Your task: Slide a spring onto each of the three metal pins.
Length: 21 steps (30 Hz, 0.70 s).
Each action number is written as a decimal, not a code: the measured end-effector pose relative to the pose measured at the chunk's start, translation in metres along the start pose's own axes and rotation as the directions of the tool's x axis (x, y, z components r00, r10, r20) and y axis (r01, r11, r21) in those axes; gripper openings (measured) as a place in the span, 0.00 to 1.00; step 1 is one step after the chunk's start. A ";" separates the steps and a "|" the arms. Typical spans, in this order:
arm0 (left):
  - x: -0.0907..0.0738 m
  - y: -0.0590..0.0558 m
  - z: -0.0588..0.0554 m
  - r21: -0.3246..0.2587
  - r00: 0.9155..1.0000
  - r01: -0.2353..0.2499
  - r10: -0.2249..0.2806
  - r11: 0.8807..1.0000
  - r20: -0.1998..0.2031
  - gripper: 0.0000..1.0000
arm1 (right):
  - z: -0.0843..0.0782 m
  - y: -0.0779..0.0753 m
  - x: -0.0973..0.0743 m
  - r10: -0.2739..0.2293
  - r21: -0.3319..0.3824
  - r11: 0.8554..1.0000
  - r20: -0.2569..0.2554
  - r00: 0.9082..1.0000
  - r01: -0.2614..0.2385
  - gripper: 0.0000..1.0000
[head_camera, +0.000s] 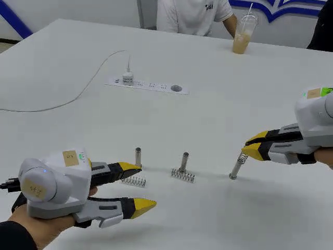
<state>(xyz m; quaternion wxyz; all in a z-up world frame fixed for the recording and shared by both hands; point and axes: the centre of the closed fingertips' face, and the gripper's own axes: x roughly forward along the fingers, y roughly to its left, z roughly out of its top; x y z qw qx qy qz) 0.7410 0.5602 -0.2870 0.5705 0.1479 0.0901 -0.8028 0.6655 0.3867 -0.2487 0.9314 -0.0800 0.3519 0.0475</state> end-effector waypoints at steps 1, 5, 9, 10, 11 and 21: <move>0.000 0.000 0.000 -0.001 1.000 -0.001 0.001 1.000 0.000 0.45 | 0.000 0.000 0.001 -0.001 0.001 1.000 0.000 1.000 0.001 0.11; 0.000 0.000 -0.001 -0.002 1.000 0.000 0.000 1.000 -0.001 0.45 | -0.003 0.000 0.004 0.002 0.006 1.000 -0.003 1.000 -0.002 0.11; 0.000 0.000 -0.001 -0.003 1.000 0.000 0.000 1.000 -0.002 0.45 | -0.007 0.001 0.008 0.003 0.008 1.000 -0.013 1.000 -0.003 0.11; 0.000 0.000 -0.002 -0.004 1.000 0.000 0.000 1.000 -0.002 0.45 | -0.008 0.001 0.009 0.003 0.006 1.000 -0.017 1.000 -0.003 0.11; 0.000 0.000 -0.002 -0.005 1.000 0.000 0.000 1.000 -0.002 0.45 | -0.010 0.002 0.011 0.005 0.006 1.000 -0.021 1.000 -0.005 0.11; 0.000 0.000 -0.003 -0.009 1.000 0.000 0.000 1.000 -0.002 0.46 | -0.019 0.003 0.019 0.010 0.023 1.000 -0.036 0.999 -0.009 0.11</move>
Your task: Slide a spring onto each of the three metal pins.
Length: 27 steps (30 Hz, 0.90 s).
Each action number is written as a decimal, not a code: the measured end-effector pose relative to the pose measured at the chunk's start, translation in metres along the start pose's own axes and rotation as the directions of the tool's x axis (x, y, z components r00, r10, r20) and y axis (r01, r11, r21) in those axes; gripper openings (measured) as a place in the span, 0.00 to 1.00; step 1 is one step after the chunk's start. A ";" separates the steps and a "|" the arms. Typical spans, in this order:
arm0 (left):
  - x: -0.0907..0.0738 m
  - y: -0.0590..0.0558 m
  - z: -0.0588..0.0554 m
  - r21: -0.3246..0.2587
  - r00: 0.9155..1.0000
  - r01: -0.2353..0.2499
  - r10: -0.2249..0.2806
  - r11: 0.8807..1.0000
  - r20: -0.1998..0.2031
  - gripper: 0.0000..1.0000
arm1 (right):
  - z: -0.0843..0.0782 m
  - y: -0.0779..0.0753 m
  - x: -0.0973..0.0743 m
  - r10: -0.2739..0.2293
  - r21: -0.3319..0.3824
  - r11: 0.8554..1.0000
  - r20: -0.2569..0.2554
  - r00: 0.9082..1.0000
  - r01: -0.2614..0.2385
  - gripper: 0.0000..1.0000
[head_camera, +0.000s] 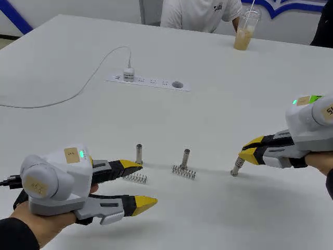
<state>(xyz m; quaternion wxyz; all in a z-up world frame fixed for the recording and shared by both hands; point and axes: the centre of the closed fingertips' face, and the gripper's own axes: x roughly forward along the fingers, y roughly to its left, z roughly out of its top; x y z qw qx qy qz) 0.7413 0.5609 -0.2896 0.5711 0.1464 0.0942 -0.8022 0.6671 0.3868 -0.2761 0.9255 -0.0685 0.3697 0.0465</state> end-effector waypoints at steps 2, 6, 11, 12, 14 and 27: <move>0.000 0.000 0.000 -0.001 1.000 0.000 0.000 1.000 0.000 0.46 | -0.002 0.001 0.002 0.001 0.002 1.000 -0.002 1.000 -0.001 0.11; 0.000 0.000 -0.001 -0.001 1.000 -0.001 0.001 1.000 0.000 0.46 | -0.006 0.001 0.005 0.000 0.009 1.000 -0.008 1.000 0.000 0.11; 0.000 0.000 -0.001 -0.003 1.000 -0.002 0.002 1.000 -0.001 0.46 | -0.011 0.000 0.008 -0.001 0.016 1.000 -0.014 1.000 0.001 0.12; 0.000 0.000 -0.001 -0.003 1.000 -0.002 0.002 1.000 -0.002 0.46 | -0.012 0.000 0.009 0.000 0.017 1.000 -0.018 1.000 0.000 0.12; 0.000 0.000 -0.001 -0.003 1.000 -0.002 0.002 1.000 -0.002 0.46 | -0.013 0.001 0.010 0.002 0.018 1.000 -0.021 1.000 -0.001 0.12; 0.000 0.000 0.000 -0.004 1.000 -0.004 0.004 1.000 -0.002 0.46 | -0.022 -0.001 0.017 0.008 0.024 1.000 -0.042 0.999 -0.007 0.12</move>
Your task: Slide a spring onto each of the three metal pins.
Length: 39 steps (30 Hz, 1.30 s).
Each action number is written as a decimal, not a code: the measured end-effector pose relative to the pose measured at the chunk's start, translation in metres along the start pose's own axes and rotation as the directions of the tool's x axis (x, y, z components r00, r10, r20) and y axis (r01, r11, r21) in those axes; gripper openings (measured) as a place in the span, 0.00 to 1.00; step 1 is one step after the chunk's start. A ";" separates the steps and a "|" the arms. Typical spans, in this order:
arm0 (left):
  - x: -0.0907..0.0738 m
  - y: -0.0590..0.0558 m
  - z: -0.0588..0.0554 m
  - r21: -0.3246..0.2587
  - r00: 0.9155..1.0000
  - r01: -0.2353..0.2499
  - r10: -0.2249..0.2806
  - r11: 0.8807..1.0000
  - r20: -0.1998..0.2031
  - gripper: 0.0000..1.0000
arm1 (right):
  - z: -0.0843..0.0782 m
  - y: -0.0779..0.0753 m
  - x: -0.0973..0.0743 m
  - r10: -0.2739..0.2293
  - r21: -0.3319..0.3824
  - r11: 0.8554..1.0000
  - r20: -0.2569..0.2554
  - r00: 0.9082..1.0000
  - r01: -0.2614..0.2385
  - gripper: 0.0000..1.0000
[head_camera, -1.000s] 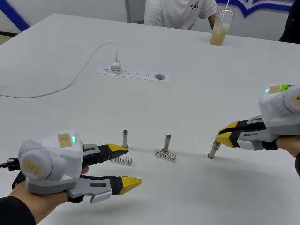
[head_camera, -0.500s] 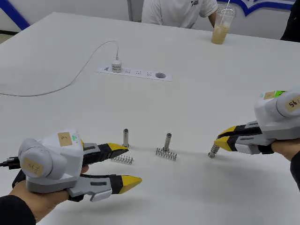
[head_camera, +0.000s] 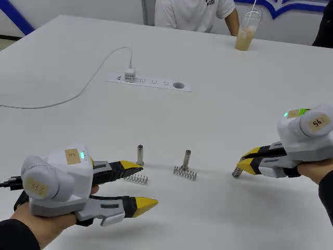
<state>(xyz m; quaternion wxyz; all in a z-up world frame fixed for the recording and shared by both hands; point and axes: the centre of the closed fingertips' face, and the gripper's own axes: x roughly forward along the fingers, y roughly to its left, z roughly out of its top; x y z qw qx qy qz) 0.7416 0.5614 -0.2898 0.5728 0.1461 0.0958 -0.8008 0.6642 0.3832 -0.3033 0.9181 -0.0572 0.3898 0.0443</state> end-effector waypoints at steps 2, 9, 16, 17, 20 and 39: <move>0.000 0.000 0.000 0.000 1.000 0.000 0.000 1.000 -0.001 0.46 | 0.000 0.000 0.000 0.000 0.001 1.000 0.001 1.000 0.000 0.12; 0.000 0.000 0.002 0.002 1.000 0.000 0.000 1.000 0.002 0.46 | 0.002 0.000 -0.002 -0.007 -0.005 1.000 0.010 1.000 0.007 0.15; -0.001 0.000 0.002 0.003 1.000 -0.001 0.001 1.000 0.000 0.46 | 0.005 0.004 -0.006 -0.012 -0.010 1.000 0.022 1.000 0.013 0.18; -0.001 0.000 0.002 0.003 1.000 -0.001 0.001 1.000 0.000 0.46 | 0.006 0.004 -0.008 -0.014 -0.012 1.000 0.027 1.000 0.014 0.19; -0.001 0.000 0.002 0.004 1.000 -0.002 0.002 1.000 0.000 0.46 | 0.014 0.006 -0.012 -0.020 -0.017 1.000 0.049 0.999 0.020 0.20; 0.000 0.000 0.003 0.006 1.000 -0.003 0.003 1.000 0.002 0.46 | 0.040 0.044 0.008 0.063 -0.099 0.994 0.069 0.996 -0.056 0.20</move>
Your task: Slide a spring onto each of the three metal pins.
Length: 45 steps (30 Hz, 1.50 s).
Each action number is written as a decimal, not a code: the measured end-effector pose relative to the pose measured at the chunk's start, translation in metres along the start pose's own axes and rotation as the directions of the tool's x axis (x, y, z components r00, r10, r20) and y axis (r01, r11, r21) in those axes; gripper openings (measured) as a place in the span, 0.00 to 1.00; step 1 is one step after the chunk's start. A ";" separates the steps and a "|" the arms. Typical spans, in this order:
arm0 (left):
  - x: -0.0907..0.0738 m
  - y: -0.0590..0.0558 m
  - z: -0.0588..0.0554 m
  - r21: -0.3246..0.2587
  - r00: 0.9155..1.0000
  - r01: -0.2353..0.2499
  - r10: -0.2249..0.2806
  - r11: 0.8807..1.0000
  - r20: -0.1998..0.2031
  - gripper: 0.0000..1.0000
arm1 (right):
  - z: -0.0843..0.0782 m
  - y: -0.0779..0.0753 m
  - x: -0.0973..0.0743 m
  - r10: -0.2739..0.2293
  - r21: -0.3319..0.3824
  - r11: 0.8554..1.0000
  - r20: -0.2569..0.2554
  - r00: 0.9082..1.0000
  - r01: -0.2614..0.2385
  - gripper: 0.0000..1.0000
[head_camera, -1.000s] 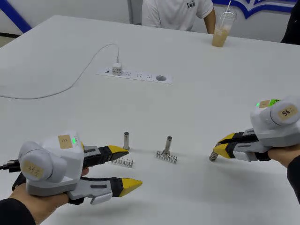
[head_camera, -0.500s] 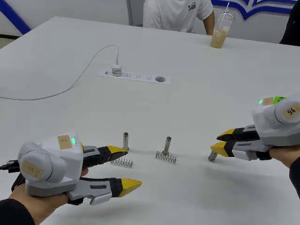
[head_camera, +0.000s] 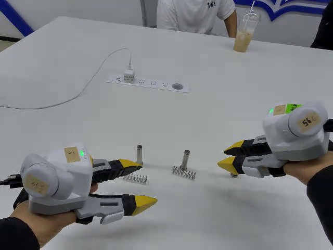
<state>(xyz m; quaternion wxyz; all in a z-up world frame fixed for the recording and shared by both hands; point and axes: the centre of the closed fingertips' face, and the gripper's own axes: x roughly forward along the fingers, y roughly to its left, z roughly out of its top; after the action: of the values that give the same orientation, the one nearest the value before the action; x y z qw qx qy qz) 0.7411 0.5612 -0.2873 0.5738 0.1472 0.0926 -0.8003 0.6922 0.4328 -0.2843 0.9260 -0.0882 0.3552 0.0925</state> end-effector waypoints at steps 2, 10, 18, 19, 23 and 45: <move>0.000 0.000 0.000 0.000 1.000 0.001 -0.001 1.000 0.000 0.46 | -0.001 0.004 0.005 0.012 -0.004 1.000 -0.005 1.000 -0.012 0.20; 0.002 0.000 0.001 0.001 1.000 0.005 -0.005 1.000 0.002 0.46 | -0.003 0.016 0.026 0.057 -0.009 0.998 -0.020 0.998 -0.057 0.19; 0.003 0.001 0.001 0.001 1.000 0.004 -0.004 1.000 0.002 0.46 | -0.005 0.022 0.039 0.088 -0.017 0.996 -0.037 0.995 -0.089 0.18; 0.003 0.001 0.001 0.001 1.000 0.004 -0.004 1.000 0.002 0.46 | -0.005 0.023 0.041 0.093 -0.018 0.995 -0.039 0.995 -0.093 0.18; 0.003 0.001 0.001 0.001 1.000 0.005 -0.005 1.000 0.001 0.46 | -0.008 0.025 0.048 0.103 -0.017 0.994 -0.050 0.993 -0.104 0.17; 0.003 0.000 -0.001 0.000 1.000 0.005 -0.005 1.000 -0.008 0.45 | -0.016 0.028 0.068 0.148 -0.002 0.989 -0.090 0.985 -0.148 0.15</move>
<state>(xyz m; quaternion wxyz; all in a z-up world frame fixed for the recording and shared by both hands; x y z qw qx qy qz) 0.7401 0.5590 -0.2887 0.5716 0.1501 0.0949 -0.8011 0.7253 0.4636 -0.3449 0.8994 -0.0694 0.4015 0.1585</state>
